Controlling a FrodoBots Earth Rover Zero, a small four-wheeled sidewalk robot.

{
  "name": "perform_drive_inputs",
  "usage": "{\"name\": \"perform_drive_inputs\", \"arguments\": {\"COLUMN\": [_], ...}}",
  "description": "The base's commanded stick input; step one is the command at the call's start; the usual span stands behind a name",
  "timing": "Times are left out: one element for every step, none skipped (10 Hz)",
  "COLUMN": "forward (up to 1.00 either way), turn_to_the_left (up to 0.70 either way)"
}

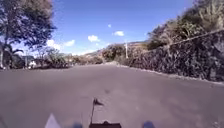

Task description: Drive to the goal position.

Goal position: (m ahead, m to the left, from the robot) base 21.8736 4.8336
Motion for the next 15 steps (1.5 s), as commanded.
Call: {"name": "perform_drive_inputs", "arguments": {"forward": [0.5,0.5,0.5,0.5,0.5,0.5,0.5,0.5,0.5,0.5,0.5,0.5,0.5,0.5,0.5], "turn_to_the_left": [0.0,-0.14,-0.33,-0.5,-0.5,-0.5,0.0,0.0,0.0,0.0,0.0,0.0,0.0,0.0,0.0]}}
